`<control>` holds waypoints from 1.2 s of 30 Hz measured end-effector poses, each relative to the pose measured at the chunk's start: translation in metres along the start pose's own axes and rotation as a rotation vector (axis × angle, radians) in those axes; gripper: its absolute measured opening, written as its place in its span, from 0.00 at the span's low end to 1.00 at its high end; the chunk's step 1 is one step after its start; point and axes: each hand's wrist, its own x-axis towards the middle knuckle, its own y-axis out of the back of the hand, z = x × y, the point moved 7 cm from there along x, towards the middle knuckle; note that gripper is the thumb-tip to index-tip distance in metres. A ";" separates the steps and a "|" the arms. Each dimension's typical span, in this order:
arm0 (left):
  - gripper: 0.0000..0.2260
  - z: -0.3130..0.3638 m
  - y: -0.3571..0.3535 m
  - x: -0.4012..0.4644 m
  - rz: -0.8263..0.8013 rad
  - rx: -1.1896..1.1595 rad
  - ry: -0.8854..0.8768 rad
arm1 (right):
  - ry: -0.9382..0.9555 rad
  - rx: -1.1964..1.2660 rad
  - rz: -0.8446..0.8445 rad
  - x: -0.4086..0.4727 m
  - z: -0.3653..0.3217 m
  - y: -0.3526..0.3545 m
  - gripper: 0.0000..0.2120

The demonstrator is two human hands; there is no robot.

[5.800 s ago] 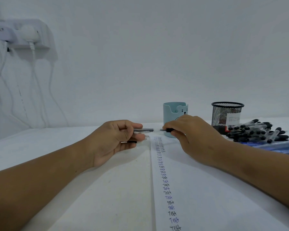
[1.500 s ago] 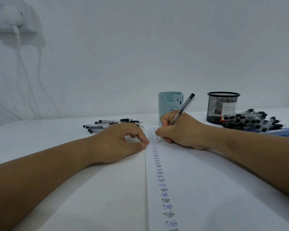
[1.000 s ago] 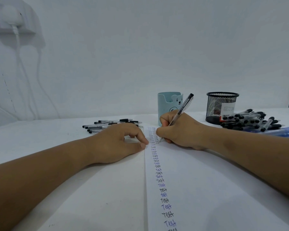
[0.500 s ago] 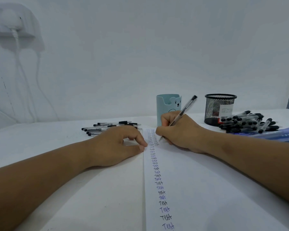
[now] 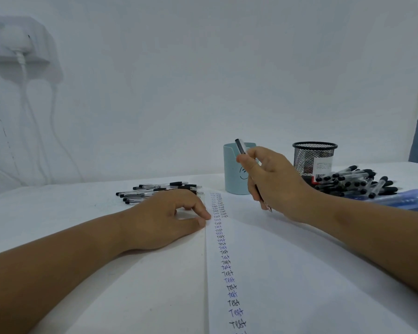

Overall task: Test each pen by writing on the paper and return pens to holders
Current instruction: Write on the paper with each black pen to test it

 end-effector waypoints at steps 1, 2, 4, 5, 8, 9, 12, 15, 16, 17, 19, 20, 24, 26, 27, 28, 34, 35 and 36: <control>0.04 0.000 0.000 0.000 0.000 0.003 0.000 | -0.009 -0.017 -0.005 0.000 0.002 0.000 0.10; 0.04 -0.001 0.000 0.000 -0.001 0.004 0.001 | -0.013 -0.024 -0.010 0.000 0.002 0.000 0.10; 0.04 -0.001 0.000 0.000 -0.004 0.000 0.005 | -0.013 -0.017 -0.014 -0.001 0.001 0.000 0.10; 0.04 -0.002 -0.001 0.000 -0.004 0.001 0.007 | -0.009 -0.006 -0.012 -0.001 0.000 0.001 0.10; 0.04 -0.003 0.000 0.000 0.003 0.002 0.012 | 0.003 0.058 -0.001 -0.001 -0.001 0.001 0.08; 0.04 -0.003 0.000 0.000 0.004 0.004 0.013 | 0.003 0.083 0.002 -0.001 0.000 0.002 0.07; 0.04 -0.003 0.000 0.000 0.009 0.011 0.018 | 0.010 0.118 0.001 0.000 0.001 0.002 0.06; 0.04 -0.003 0.000 0.000 0.010 0.014 0.029 | 0.025 0.118 -0.004 0.000 -0.002 0.003 0.06; 0.04 -0.003 0.000 -0.001 0.011 0.018 0.033 | 0.035 0.110 -0.004 0.001 -0.003 0.004 0.06; 0.04 -0.002 0.000 0.000 0.018 0.023 0.034 | 0.058 0.091 -0.001 0.001 -0.005 0.006 0.05; 0.04 -0.002 0.002 -0.001 0.063 0.020 0.047 | 0.160 -0.056 0.012 0.005 -0.012 0.013 0.04; 0.03 -0.002 0.003 -0.001 0.105 0.003 0.062 | 0.231 -0.206 0.013 0.007 -0.016 0.019 0.04; 0.07 0.001 0.009 -0.003 0.247 -0.033 0.079 | 0.244 -0.734 -0.125 0.018 -0.024 0.043 0.05; 0.08 0.003 0.007 -0.003 0.238 -0.010 0.076 | 0.136 -0.816 -0.198 0.024 -0.019 0.064 0.08; 0.08 0.004 0.005 -0.004 0.231 -0.004 0.071 | 0.097 -0.836 -0.207 0.026 -0.017 0.078 0.08; 0.08 0.005 0.004 -0.004 0.224 0.003 0.064 | 0.066 -0.858 -0.205 0.029 -0.014 0.092 0.08; 0.11 0.012 0.000 -0.003 0.179 0.018 0.013 | -0.108 -0.978 -0.226 0.032 0.011 0.150 0.07; 0.12 0.010 0.000 -0.002 0.193 0.017 0.006 | -0.146 -0.989 -0.233 0.030 0.016 0.155 0.08; 0.13 0.010 0.000 -0.003 0.207 0.016 0.000 | -0.175 -1.002 -0.233 0.029 0.020 0.159 0.10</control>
